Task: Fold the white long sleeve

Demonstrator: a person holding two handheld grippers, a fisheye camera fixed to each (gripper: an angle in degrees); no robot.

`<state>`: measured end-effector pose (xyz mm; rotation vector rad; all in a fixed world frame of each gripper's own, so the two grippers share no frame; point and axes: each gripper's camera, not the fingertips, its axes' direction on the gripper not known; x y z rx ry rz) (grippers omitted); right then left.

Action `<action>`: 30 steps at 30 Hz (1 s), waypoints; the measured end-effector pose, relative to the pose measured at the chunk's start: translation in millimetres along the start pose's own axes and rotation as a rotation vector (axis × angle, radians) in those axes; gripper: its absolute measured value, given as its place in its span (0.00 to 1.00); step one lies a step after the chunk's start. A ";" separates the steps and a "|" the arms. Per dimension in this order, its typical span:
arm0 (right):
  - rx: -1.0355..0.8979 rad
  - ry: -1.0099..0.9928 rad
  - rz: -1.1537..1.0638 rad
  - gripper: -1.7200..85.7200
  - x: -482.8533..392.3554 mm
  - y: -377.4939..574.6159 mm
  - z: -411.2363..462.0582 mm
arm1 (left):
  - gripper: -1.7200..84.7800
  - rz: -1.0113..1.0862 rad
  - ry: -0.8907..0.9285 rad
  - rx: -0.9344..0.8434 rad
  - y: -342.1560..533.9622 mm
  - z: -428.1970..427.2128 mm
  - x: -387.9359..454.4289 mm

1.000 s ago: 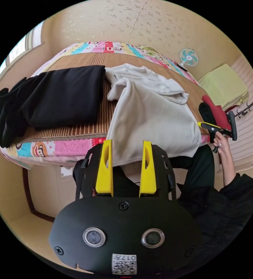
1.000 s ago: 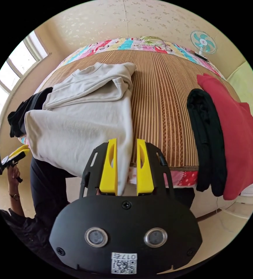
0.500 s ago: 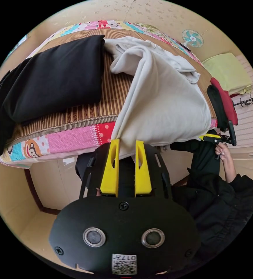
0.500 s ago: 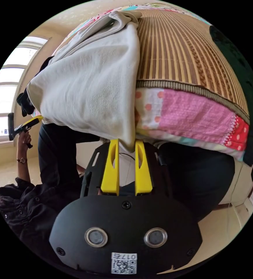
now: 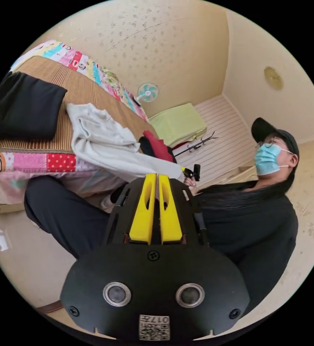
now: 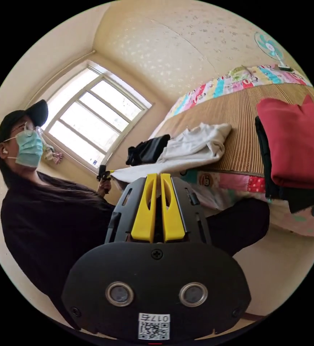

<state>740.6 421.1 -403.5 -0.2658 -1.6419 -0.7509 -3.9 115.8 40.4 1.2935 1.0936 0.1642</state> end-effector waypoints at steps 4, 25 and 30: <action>0.108 0.068 -0.058 0.05 -24.5 -18.3 -16.5 | 0.01 -0.039 0.119 0.240 -0.4 -26.8 -5.7; -0.037 0.711 0.117 0.13 108.5 -211.8 219.6 | 0.17 0.144 -0.293 -0.464 -52.6 275.5 -9.1; 0.021 0.694 0.046 0.14 69.5 -99.1 161.7 | 0.17 0.199 -0.449 -0.605 -7.0 325.3 -15.8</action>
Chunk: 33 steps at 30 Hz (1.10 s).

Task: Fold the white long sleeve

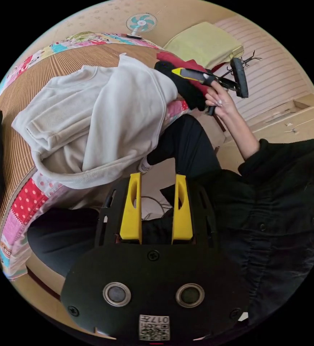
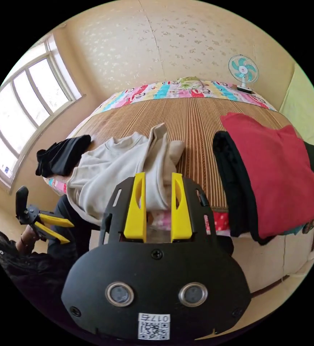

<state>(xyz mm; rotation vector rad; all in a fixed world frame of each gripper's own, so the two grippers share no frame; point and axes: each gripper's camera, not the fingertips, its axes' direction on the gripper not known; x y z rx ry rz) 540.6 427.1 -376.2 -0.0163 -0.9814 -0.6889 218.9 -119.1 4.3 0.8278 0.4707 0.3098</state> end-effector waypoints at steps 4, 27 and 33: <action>-0.226 -0.169 -0.001 0.15 21.1 69.3 24.3 | 0.17 0.013 -0.011 0.033 -12.2 7.1 4.1; -0.377 -1.182 0.046 0.08 -16.1 -59.8 25.3 | 0.13 0.167 -0.620 0.296 -41.4 -21.5 120.9; -0.227 -1.086 -0.051 0.14 -2.8 -67.9 -7.8 | 0.04 0.160 -0.440 0.338 -54.5 -53.4 89.4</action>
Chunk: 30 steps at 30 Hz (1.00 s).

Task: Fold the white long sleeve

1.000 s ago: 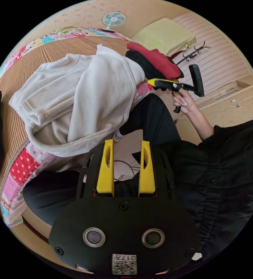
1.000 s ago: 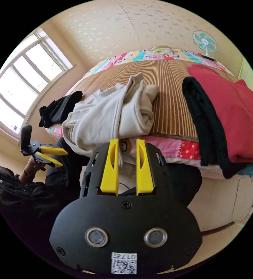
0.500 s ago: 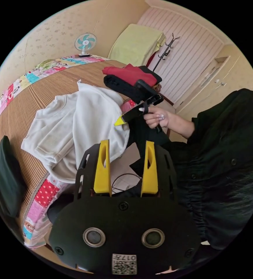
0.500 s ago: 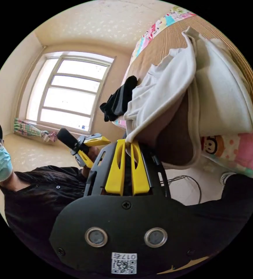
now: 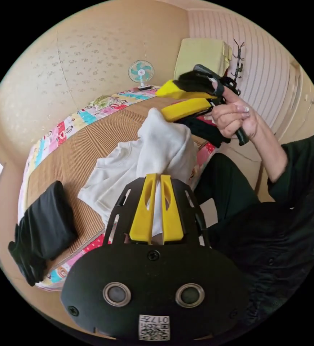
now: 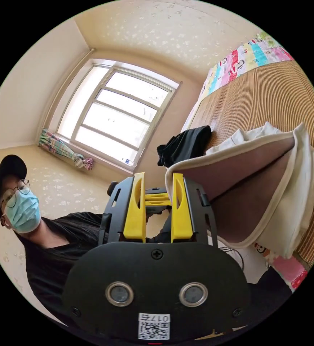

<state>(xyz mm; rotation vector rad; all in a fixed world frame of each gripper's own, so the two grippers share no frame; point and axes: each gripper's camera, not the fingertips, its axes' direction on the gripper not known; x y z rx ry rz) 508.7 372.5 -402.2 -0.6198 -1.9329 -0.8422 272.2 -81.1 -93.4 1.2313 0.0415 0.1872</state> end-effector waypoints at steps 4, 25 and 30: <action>0.150 0.034 -0.056 0.14 -2.0 24.3 -32.6 | 0.04 -0.221 0.241 0.168 6.6 -23.7 -79.8; -0.072 1.088 0.163 0.13 133.1 -120.2 133.1 | 0.17 -0.912 -0.039 -0.107 57.4 95.4 -278.6; 0.051 1.080 0.117 0.06 96.6 -102.1 153.6 | 0.06 -0.927 0.095 0.021 71.4 93.3 -275.7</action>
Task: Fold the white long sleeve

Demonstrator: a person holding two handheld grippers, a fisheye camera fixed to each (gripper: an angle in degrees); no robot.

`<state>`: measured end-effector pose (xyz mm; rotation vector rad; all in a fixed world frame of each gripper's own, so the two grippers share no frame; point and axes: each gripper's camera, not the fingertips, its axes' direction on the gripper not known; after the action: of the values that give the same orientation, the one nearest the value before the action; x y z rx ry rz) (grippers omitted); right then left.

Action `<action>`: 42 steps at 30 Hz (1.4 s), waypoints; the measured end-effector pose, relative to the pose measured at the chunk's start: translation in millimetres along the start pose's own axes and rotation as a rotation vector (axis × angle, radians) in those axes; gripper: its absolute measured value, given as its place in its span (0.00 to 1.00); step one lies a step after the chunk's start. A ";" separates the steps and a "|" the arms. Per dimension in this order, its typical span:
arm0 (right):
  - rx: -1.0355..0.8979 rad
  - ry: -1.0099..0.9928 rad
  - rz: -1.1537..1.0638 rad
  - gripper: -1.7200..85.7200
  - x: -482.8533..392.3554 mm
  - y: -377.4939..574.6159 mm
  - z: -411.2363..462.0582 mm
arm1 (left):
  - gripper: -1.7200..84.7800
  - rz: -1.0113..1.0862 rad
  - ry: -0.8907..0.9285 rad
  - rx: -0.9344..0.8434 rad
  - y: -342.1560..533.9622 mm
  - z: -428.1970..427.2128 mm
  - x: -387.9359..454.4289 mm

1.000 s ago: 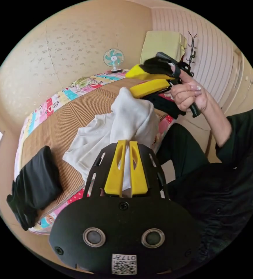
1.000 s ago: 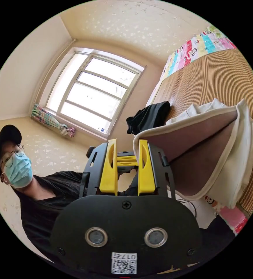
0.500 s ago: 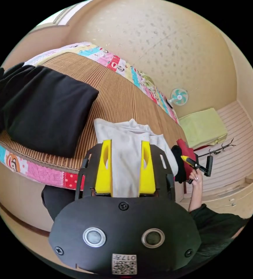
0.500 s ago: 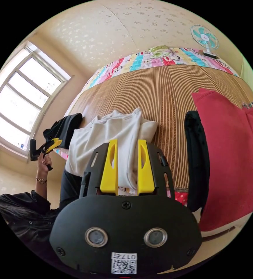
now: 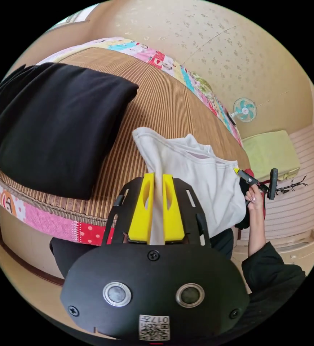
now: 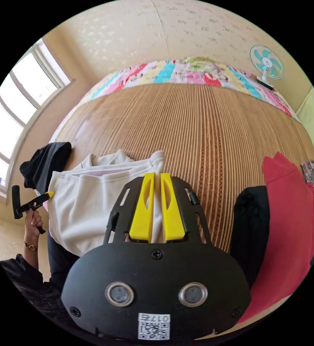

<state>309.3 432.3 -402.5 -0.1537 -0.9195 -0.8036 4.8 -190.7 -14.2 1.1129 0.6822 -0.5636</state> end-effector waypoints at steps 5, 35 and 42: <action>0.314 0.000 0.021 0.07 -24.0 38.7 -104.6 | 0.05 0.108 0.077 0.181 0.6 -65.3 35.0; 0.030 -0.093 -0.102 0.04 -162.6 100.8 58.7 | 0.14 -0.357 0.384 0.006 139.0 12.9 -52.1; 0.137 -0.054 -0.013 0.03 -99.3 147.5 -11.8 | 0.07 0.189 0.368 0.224 84.3 -34.7 94.4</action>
<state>382.7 586.1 -454.5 -0.0501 -1.0245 -0.7485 120.8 -136.0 -42.2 1.4948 0.8320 -0.2779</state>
